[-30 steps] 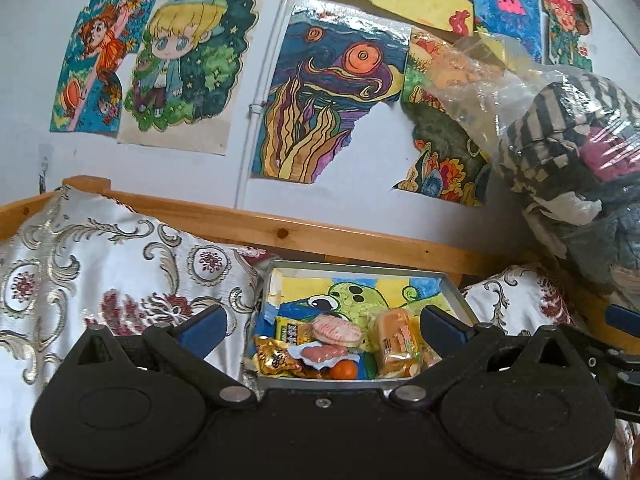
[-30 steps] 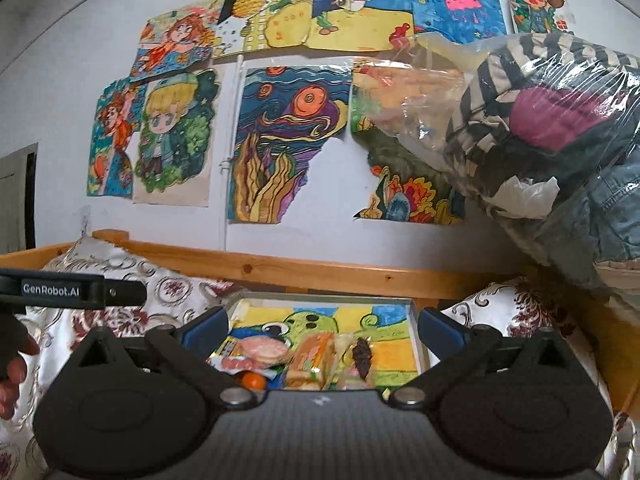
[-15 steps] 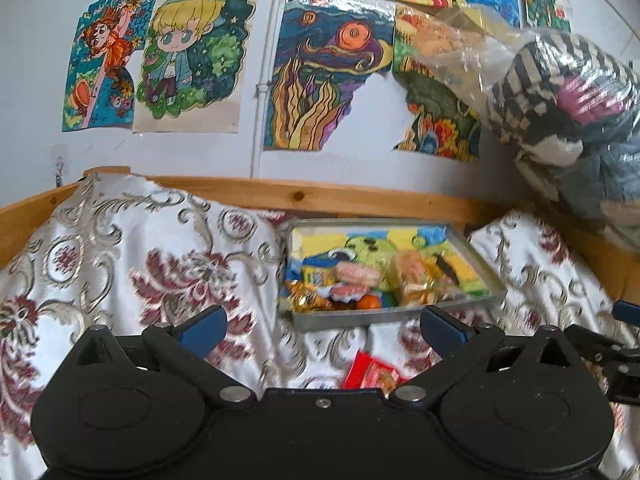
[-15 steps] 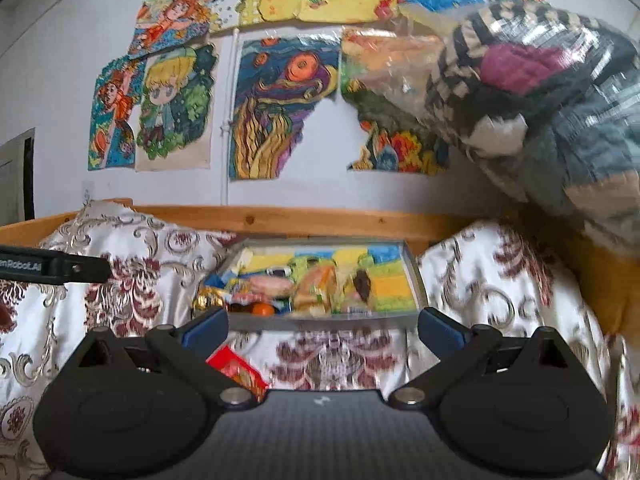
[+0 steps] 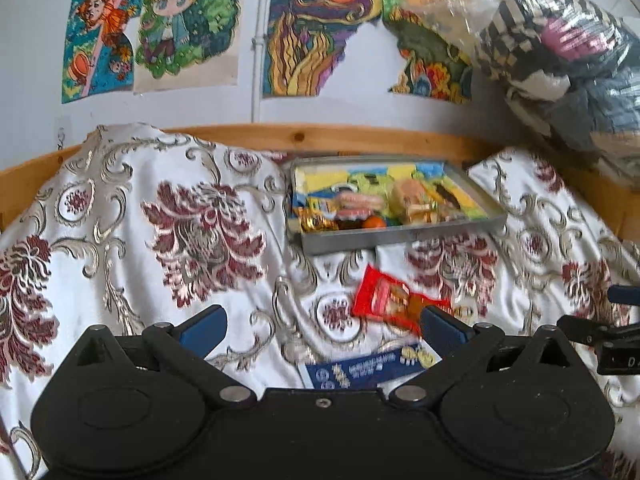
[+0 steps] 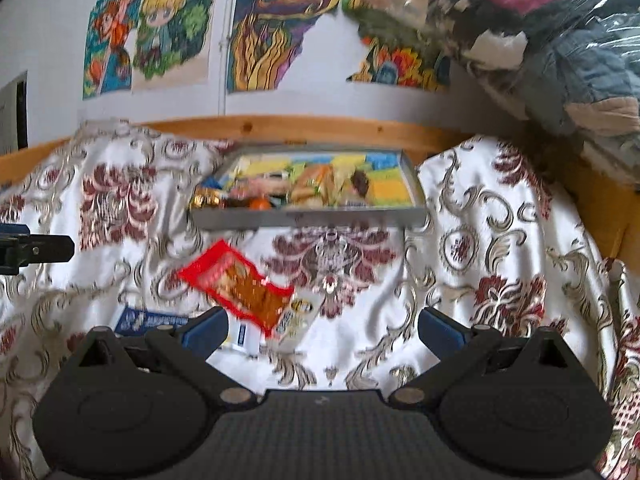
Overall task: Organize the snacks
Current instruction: 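Withdraw both tools from the tray back over the remaining snacks, then reach the right tool to the red spicy-strip pack while the left tool approaches the blue stick snack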
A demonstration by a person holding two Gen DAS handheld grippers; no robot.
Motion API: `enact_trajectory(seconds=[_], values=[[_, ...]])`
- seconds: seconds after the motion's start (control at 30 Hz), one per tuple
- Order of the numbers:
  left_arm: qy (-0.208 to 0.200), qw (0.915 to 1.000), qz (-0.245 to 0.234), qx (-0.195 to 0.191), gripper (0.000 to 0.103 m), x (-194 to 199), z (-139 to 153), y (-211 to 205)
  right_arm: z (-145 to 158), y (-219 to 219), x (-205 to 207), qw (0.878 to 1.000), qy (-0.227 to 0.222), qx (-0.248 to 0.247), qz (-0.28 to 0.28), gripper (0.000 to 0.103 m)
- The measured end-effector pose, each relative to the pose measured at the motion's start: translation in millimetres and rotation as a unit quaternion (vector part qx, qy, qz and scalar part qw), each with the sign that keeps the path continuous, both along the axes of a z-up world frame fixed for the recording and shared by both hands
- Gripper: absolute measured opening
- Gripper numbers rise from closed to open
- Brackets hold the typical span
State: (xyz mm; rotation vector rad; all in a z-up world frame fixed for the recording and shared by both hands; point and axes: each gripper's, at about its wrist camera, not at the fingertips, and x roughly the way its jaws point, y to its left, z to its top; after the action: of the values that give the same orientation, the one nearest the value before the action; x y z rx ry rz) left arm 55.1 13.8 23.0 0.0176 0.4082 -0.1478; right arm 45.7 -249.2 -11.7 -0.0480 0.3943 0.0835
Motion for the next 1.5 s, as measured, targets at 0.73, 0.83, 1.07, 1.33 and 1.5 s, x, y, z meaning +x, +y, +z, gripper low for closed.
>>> enact_trajectory(seconds=[0.73,0.83,1.07,1.33,1.5], values=[[0.073,0.9951,-0.027,0.061,0.102,43,-49,-26,-24,-3,27,0.997,0.066,0.034,0.014,0.103],[0.078,0.9943,-0.031,0.065,0.102,49,-55,-29,-26,-4,33,0.996,0.071,0.043,0.016,0.103],[0.089,0.9924,-0.046,0.07,0.102,63,-63,-33,-30,-3,51,0.996,0.081,0.04,0.027,0.103],[0.104,0.988,-0.087,0.074,0.102,86,-70,-36,-23,5,95,0.99,0.102,0.016,0.091,0.103],[0.095,0.9813,-0.133,0.101,0.102,103,-73,-39,-21,15,125,0.982,0.096,-0.055,0.155,0.103]])
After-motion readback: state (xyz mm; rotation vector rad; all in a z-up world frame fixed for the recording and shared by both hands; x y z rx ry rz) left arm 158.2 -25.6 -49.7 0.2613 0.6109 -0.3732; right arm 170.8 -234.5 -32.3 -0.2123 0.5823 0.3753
